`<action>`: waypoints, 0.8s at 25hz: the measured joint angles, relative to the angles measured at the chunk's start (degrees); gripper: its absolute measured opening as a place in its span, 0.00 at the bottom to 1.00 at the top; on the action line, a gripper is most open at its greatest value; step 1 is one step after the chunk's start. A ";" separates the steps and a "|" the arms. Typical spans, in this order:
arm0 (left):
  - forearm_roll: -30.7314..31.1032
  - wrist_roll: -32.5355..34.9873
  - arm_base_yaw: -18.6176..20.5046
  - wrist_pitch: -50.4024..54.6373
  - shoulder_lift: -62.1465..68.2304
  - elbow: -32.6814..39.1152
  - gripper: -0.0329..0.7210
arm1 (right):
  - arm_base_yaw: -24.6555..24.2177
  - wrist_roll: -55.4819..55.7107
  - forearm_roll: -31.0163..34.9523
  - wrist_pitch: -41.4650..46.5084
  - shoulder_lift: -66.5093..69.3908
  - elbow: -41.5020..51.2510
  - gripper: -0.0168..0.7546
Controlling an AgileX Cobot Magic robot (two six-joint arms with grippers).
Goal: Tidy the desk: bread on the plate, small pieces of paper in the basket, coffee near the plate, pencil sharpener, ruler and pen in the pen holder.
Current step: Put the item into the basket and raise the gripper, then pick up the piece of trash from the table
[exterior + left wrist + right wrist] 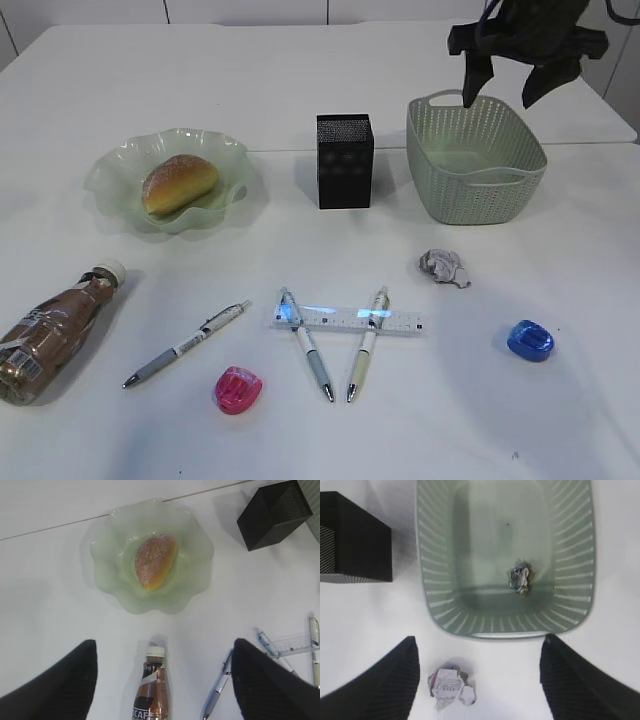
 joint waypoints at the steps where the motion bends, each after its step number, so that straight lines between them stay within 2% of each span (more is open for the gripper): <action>1: 0.00 0.00 0.00 0.00 -0.30 0.00 0.83 | 0.00 -0.52 1.57 0.22 -1.11 1.50 0.78; 8: 0.00 0.00 0.00 0.00 -0.42 0.00 0.83 | 0.85 -1.93 4.72 0.35 -3.07 5.77 0.78; 13: 0.00 0.00 0.00 0.00 -0.42 0.00 0.83 | 5.47 -3.35 5.30 0.35 -3.07 8.97 0.78; 20: 0.00 0.00 0.00 0.03 -0.42 0.00 0.83 | 8.08 -3.81 4.16 0.35 -1.15 10.11 0.78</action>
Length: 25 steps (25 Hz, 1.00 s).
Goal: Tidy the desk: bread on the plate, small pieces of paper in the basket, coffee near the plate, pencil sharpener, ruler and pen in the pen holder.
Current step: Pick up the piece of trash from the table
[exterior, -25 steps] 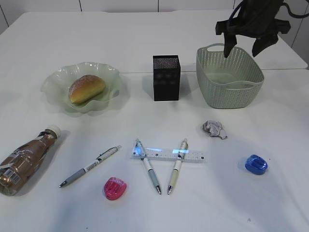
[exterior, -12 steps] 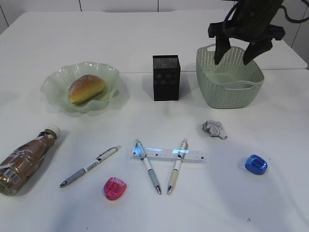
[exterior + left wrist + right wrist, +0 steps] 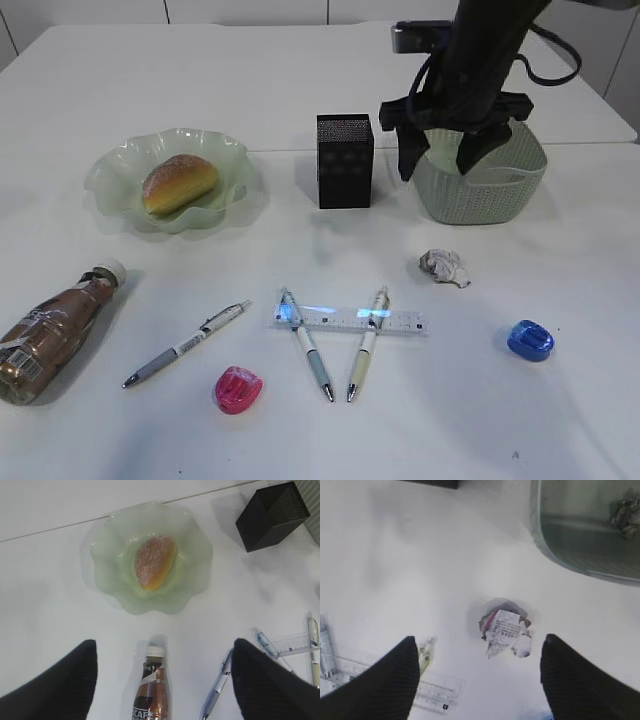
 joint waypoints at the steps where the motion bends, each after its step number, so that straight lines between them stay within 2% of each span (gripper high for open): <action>1: 0.00 0.00 0.00 0.00 0.00 0.00 0.83 | 0.11 0.00 -0.14 0.00 0.16 0.03 0.78; 12: 0.00 0.00 0.00 0.00 0.00 0.00 0.83 | 0.25 0.00 -2.94 -0.21 1.96 5.59 0.78; 25: 0.00 0.00 0.00 0.10 0.00 0.00 0.83 | 0.35 -0.11 -5.40 -0.97 7.55 6.17 0.78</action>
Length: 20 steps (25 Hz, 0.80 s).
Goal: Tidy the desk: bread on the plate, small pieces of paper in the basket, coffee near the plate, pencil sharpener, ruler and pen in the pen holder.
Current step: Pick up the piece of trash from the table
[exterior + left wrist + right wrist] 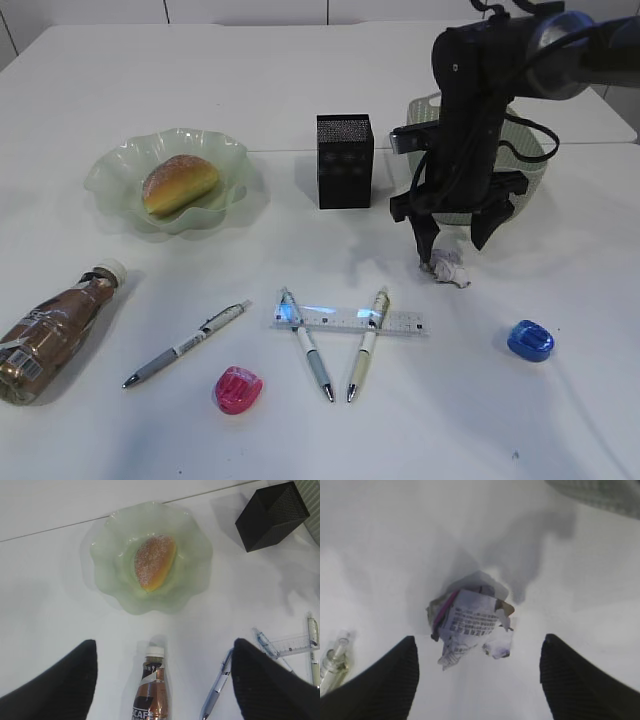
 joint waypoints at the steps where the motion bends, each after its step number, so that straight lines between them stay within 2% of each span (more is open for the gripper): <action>1: 0.00 0.00 0.00 0.00 0.00 0.00 0.83 | 0.00 0.00 -0.15 -0.04 0.64 0.00 0.78; 20: 0.00 0.00 0.00 0.00 0.00 0.00 0.83 | 0.00 -1.39 -0.27 -0.26 2.48 0.00 0.78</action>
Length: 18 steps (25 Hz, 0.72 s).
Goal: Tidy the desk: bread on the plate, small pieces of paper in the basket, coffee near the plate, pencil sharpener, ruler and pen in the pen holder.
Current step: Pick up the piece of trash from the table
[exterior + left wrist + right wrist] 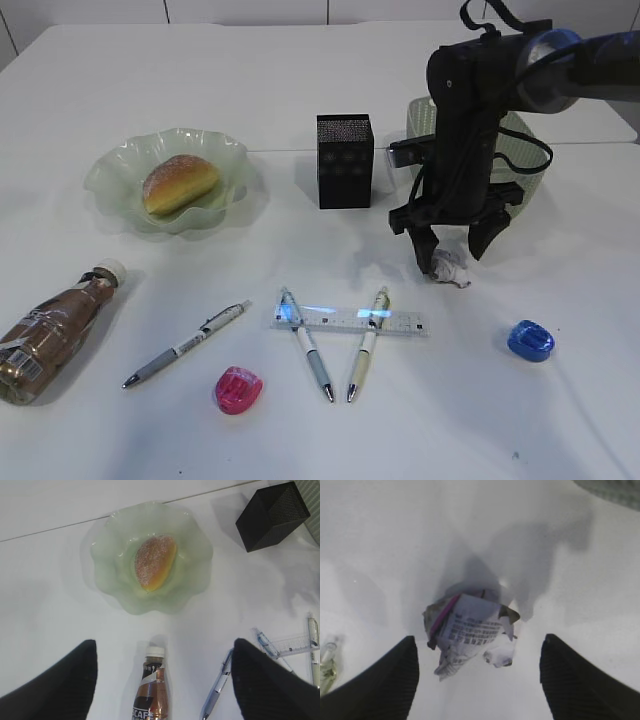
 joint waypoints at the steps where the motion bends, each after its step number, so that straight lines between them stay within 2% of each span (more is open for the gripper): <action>1: 0.00 0.00 0.00 0.00 0.00 0.00 0.83 | 0.00 0.00 0.11 0.00 0.00 0.00 0.78; 5: 0.00 0.00 0.00 0.00 0.00 0.00 0.83 | 0.00 0.00 0.32 0.00 0.00 0.00 0.75; 7: 0.00 0.00 0.00 0.00 0.00 0.00 0.83 | 0.00 -0.01 0.67 0.00 0.00 0.00 0.60; 9: 0.00 0.00 0.00 0.00 0.00 0.00 0.83 | 0.00 -0.01 0.78 0.00 0.00 0.00 0.56; 10: 0.00 0.00 0.00 0.00 0.00 0.00 0.83 | 0.00 -0.01 0.76 0.00 0.00 0.00 0.50; 11: 0.00 0.00 0.00 0.00 0.00 0.00 0.83 | 0.00 -0.01 0.76 0.00 0.00 0.00 0.50; 12: 0.00 0.00 0.00 0.00 0.00 0.00 0.83 | 0.00 -0.01 0.80 0.00 0.00 0.00 0.45; 18: 0.00 0.00 0.00 0.00 0.00 0.00 0.83 | 0.07 -0.11 1.88 0.00 1.00 0.00 0.42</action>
